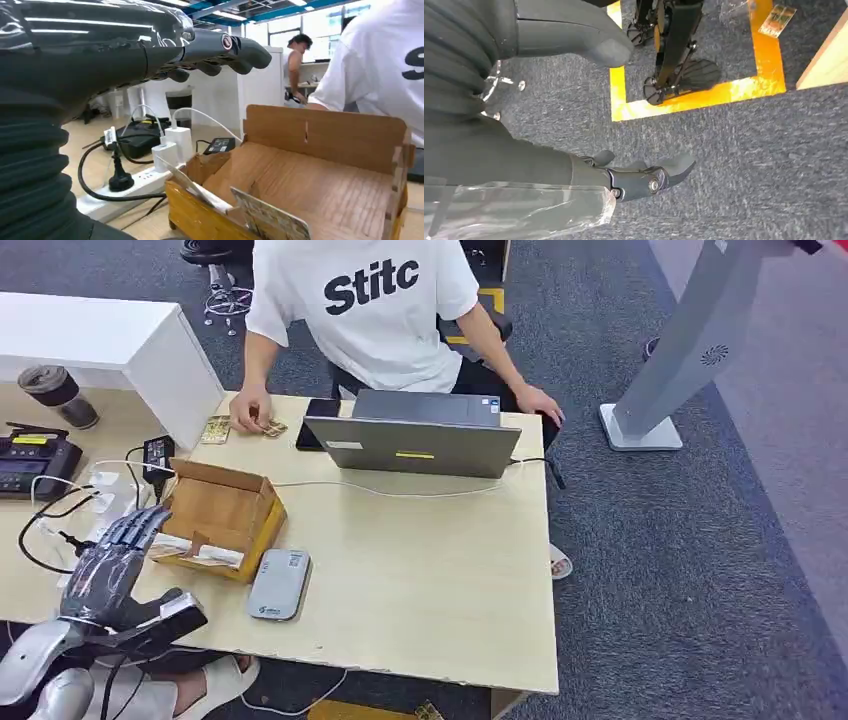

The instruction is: Pass the card to the sensor for recognition and then transmit it.

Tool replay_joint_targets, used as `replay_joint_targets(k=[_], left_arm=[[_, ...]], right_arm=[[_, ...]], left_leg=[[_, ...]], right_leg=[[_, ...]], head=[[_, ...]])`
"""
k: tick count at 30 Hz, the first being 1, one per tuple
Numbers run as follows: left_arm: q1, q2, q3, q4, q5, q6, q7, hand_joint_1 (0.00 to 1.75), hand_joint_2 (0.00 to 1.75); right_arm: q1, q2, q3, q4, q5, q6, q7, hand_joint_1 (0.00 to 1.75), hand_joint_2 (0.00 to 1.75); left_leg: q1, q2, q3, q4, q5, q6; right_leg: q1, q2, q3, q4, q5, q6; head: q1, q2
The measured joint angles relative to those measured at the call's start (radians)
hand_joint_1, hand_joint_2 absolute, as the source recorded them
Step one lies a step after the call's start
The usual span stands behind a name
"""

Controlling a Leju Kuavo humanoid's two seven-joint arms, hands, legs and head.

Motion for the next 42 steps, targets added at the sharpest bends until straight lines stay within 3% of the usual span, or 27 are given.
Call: replay_joint_targets(k=[7,15,25,34,42], left_arm=[[-0.023,0.060,-0.040,0.066,-0.013,-0.024,0.000,0.00,1.75],[-0.082,0.093,-0.093,0.140,-0.049,-0.053,0.024,0.00,1.75],[-0.125,0.100,-0.137,0.195,-0.064,-0.048,0.032,0.00,1.75],[-0.154,0.083,-0.178,0.239,-0.111,0.043,0.036,0.00,1.75],[-0.181,0.058,-0.211,0.259,-0.145,0.085,0.032,0.00,1.75]], right_arm=[[-0.014,-0.024,0.012,0.045,0.012,0.000,0.000,0.00,1.75],[-0.016,-0.034,0.021,0.064,0.010,0.000,0.000,0.00,1.75],[-0.016,-0.040,0.026,0.070,0.010,0.000,0.003,0.00,1.75],[-0.015,-0.040,0.033,0.076,0.017,0.000,0.001,0.00,1.75],[-0.015,-0.042,0.042,0.077,0.018,0.000,0.000,0.00,1.75]], left_leg=[[0.000,0.000,0.000,0.000,0.000,0.000],[0.000,0.000,0.000,0.000,0.000,0.000],[0.000,0.000,0.000,0.000,0.000,0.000],[0.000,0.000,0.000,0.000,0.000,0.000],[0.000,0.000,0.000,0.000,0.000,0.000]], right_leg=[[0.000,0.000,0.000,0.000,0.000,0.000],[0.000,0.000,0.000,0.000,0.000,0.000],[0.000,0.000,0.000,0.000,0.000,0.000],[0.000,0.000,0.000,0.000,0.000,0.000],[0.000,0.000,0.000,0.000,0.000,0.000]], head=[[0.002,0.000],[0.003,0.000],[0.003,0.000],[0.003,0.000],[0.003,0.000]])
